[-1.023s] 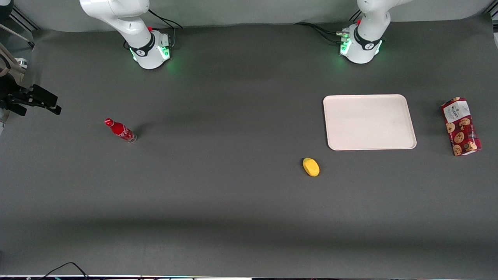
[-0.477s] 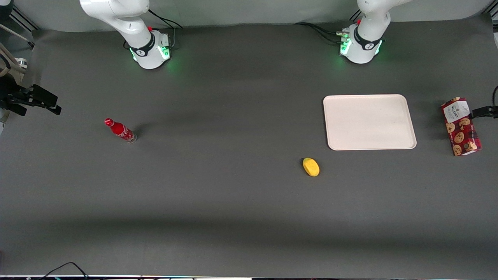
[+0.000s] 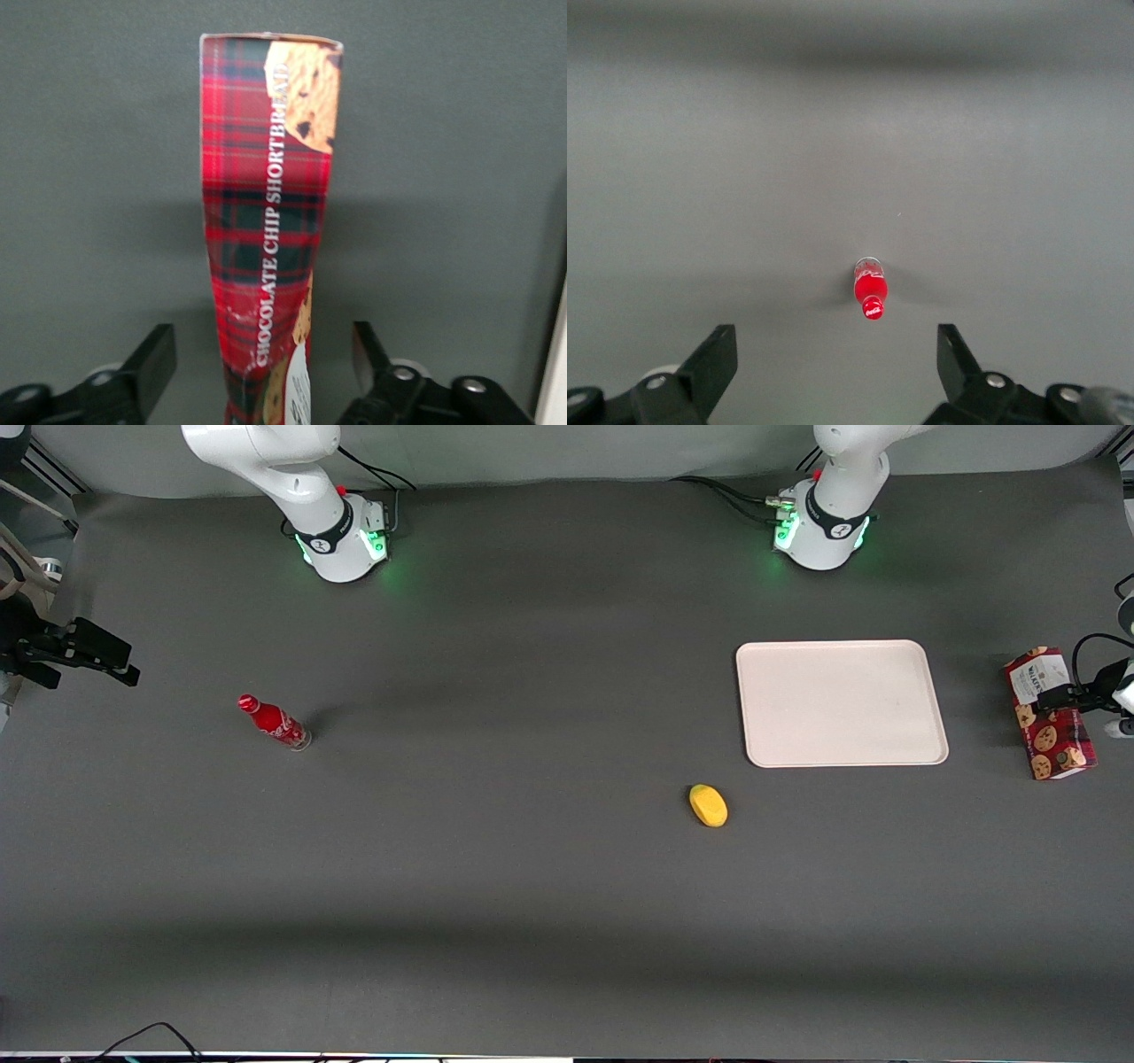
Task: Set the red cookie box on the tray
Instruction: 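Close the left gripper around the top of the red shortbread box, then lift the held shortbread box up off the table with the left gripper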
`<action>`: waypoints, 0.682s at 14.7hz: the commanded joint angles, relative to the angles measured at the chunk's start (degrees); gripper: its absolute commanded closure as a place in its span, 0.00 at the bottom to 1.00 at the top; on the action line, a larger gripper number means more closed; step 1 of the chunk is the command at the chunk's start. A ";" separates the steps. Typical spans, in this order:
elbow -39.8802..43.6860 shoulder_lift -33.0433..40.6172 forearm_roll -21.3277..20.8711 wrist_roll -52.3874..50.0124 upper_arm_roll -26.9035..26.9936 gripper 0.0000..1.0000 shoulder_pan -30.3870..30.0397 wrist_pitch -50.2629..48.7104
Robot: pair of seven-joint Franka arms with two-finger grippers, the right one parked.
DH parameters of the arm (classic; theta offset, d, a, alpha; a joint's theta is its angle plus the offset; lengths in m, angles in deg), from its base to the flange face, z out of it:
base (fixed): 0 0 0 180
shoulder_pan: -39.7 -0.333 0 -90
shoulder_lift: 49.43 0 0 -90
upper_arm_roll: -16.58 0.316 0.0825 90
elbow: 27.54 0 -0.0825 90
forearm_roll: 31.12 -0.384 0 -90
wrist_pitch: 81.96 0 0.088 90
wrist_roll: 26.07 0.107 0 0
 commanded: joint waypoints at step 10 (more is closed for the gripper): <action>1.05 10.61 -1.23 0.35 0.00 1.00 0.58 -12.67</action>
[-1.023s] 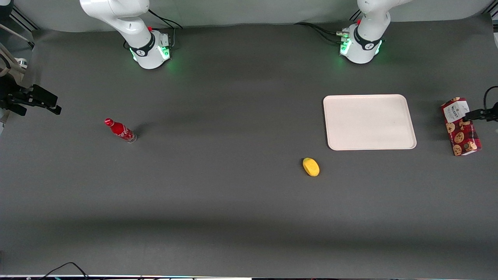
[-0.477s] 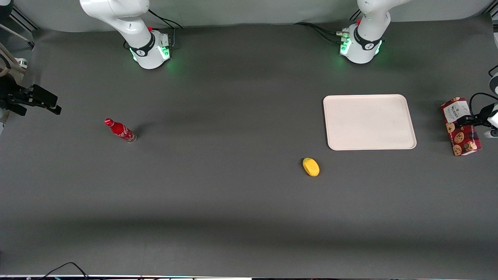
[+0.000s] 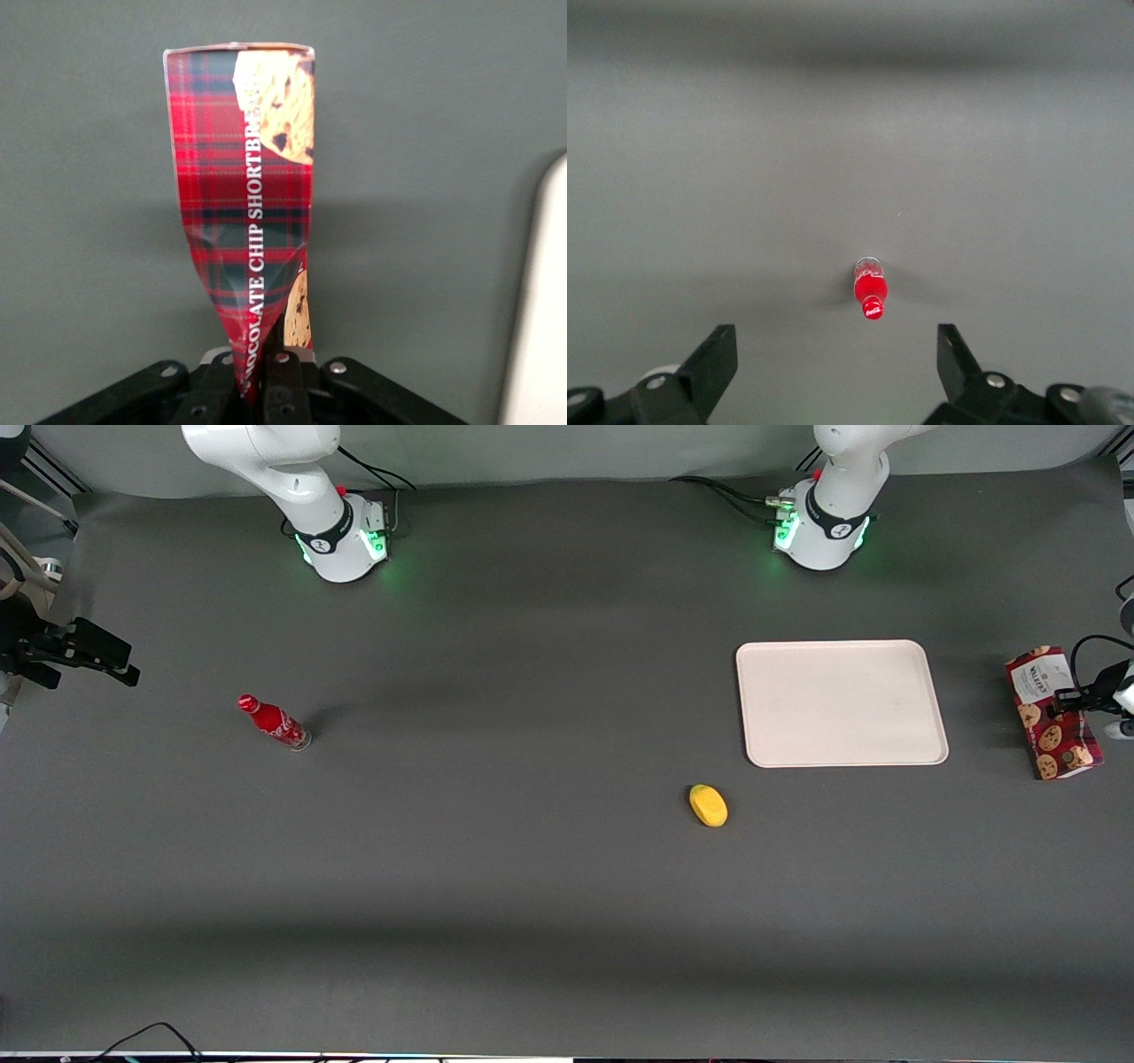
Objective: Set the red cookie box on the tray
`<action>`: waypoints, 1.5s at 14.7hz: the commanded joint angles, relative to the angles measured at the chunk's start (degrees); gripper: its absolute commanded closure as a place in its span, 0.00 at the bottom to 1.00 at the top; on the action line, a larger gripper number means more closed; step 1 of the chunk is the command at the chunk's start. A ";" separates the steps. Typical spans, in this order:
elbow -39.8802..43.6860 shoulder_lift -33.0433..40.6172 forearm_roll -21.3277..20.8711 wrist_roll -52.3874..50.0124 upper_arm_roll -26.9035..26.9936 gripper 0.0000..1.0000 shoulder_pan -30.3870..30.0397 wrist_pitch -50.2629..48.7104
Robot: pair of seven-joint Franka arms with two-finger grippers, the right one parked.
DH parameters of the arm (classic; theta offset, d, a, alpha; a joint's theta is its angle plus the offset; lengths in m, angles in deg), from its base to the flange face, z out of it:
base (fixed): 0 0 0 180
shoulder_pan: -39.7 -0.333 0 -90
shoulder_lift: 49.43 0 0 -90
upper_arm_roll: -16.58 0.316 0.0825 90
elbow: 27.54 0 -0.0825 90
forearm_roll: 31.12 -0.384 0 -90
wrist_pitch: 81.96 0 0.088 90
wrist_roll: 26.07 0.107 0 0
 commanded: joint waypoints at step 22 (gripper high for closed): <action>-23.93 26.03 -13.82 -36.78 -20.13 1.00 3.77 -4.71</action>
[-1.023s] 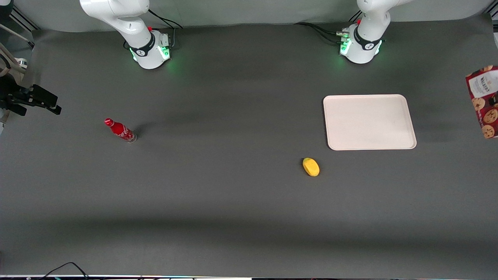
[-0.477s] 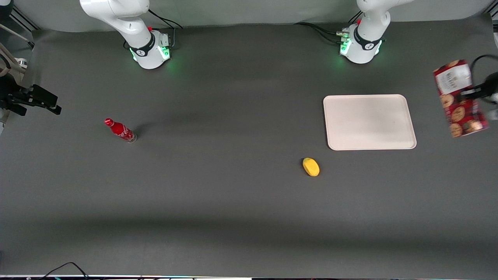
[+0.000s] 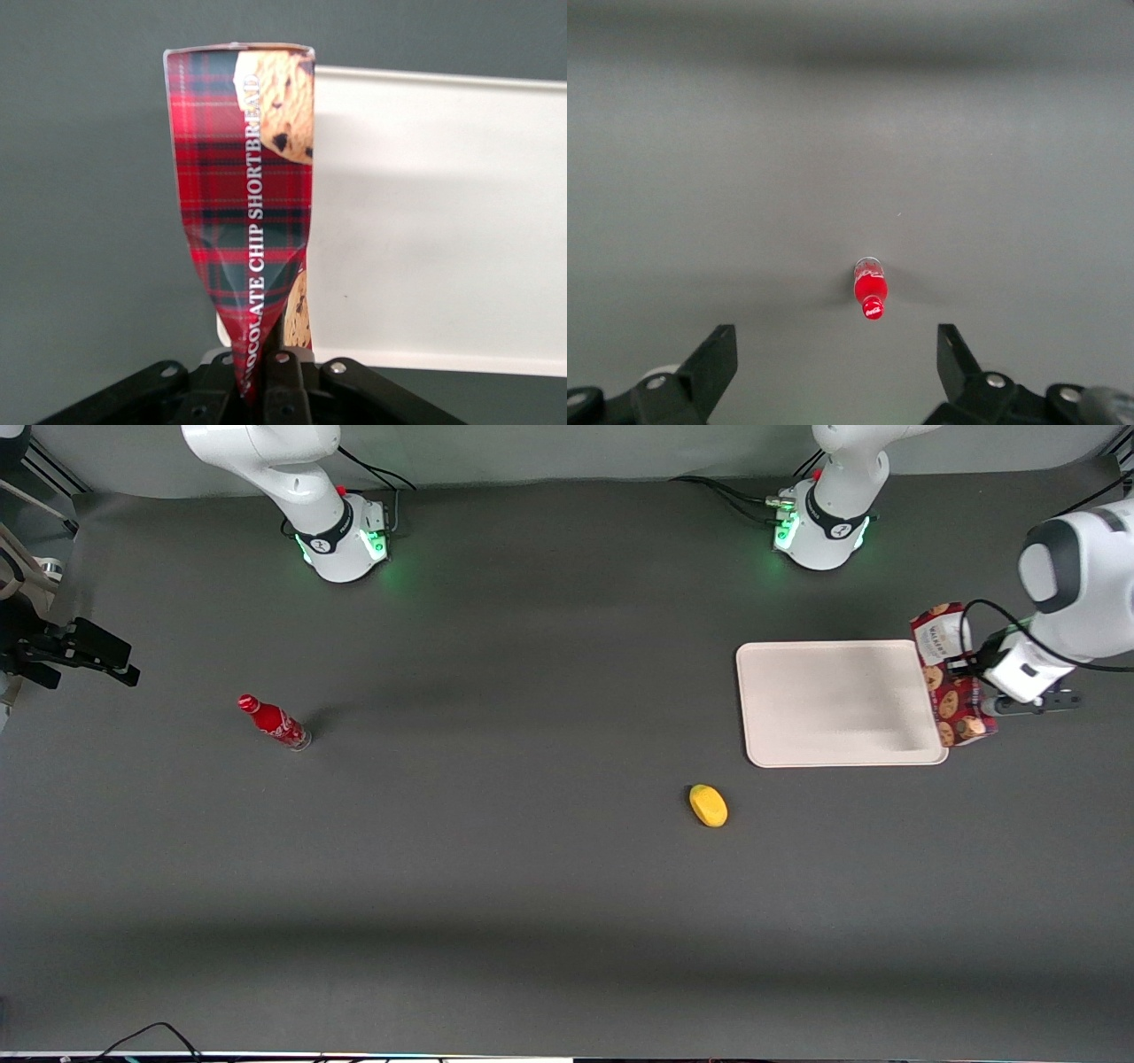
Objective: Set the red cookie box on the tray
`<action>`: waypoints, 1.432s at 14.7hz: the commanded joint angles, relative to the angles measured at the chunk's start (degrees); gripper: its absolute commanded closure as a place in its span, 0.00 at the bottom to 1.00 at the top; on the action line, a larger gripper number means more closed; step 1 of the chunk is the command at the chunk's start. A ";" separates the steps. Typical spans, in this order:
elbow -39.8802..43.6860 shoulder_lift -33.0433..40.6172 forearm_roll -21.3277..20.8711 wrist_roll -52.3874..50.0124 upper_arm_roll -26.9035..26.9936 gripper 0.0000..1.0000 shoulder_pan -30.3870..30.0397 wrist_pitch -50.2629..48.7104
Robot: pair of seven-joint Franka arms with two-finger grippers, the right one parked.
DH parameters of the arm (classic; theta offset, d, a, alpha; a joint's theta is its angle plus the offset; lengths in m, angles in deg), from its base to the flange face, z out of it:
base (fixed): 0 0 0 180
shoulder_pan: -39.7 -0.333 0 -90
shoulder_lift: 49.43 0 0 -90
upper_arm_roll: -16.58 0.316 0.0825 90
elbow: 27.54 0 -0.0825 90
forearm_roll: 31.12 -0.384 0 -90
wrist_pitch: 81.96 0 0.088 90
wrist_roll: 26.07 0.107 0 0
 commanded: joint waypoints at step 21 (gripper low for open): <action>27.30 -2.53 -4.03 0.04 -8.26 0.00 0.37 -19.65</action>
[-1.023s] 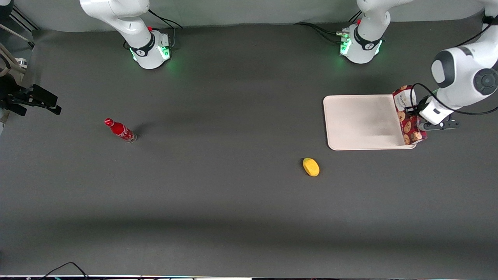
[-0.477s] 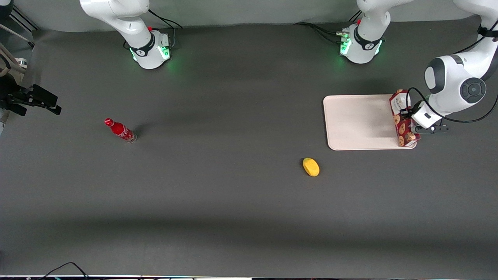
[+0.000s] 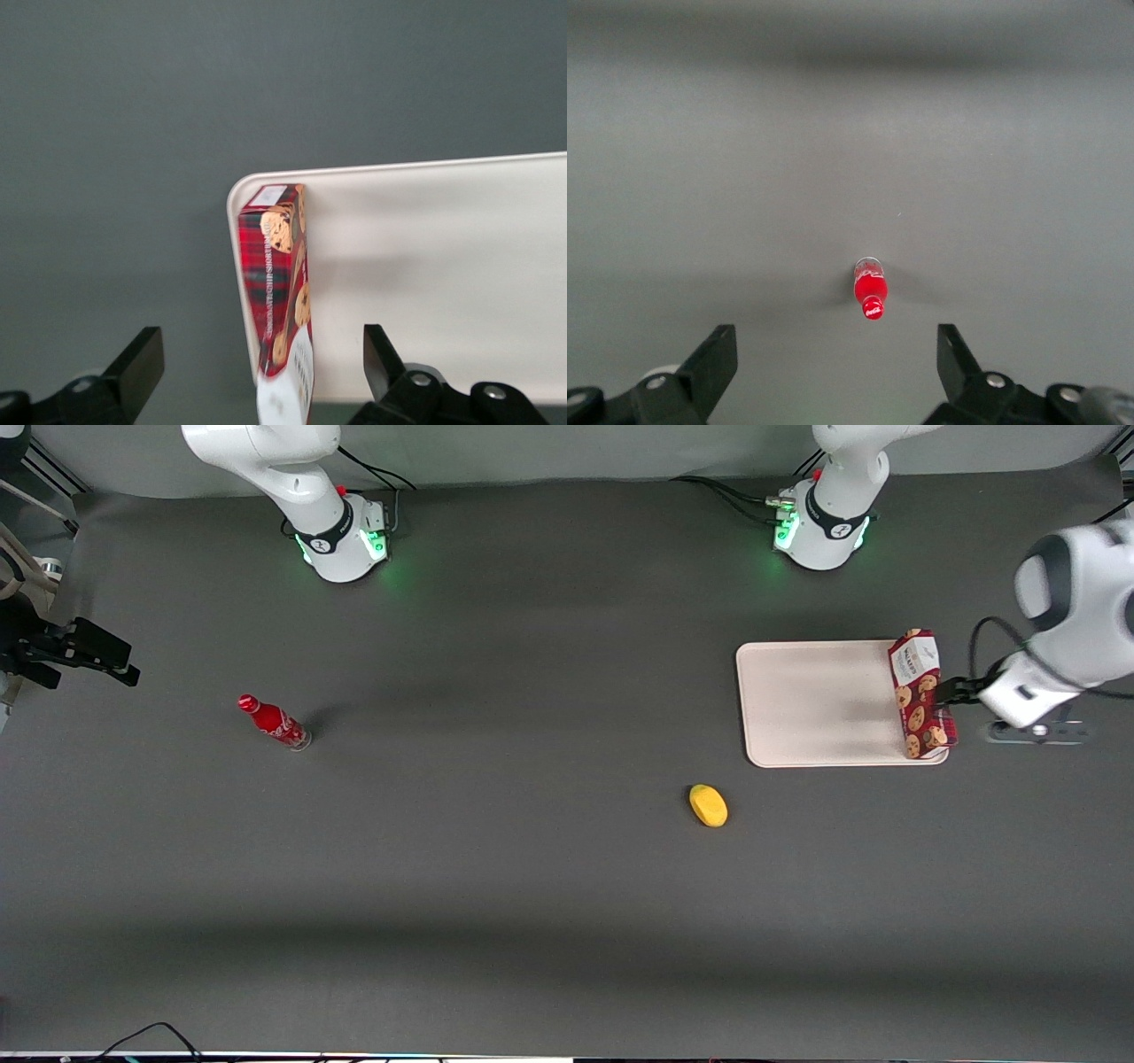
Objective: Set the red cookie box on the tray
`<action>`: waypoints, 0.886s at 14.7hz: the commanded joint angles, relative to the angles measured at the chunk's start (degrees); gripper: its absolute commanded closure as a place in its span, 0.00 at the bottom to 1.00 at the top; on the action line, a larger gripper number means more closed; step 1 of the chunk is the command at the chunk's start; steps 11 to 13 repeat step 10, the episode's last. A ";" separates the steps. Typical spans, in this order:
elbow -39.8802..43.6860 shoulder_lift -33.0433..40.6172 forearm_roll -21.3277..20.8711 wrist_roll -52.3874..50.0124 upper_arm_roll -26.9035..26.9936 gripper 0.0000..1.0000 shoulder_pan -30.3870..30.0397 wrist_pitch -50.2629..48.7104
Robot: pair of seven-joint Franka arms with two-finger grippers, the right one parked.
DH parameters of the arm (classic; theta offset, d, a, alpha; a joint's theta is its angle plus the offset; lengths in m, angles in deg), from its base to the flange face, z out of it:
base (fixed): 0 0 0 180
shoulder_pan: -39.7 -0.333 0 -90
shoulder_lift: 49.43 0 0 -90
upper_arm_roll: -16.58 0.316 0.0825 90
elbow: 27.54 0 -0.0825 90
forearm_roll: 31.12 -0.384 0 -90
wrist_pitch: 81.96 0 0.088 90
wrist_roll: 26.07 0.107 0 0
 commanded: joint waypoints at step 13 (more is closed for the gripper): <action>37.44 -0.53 10.30 -6.57 -5.08 0.00 0.27 -33.51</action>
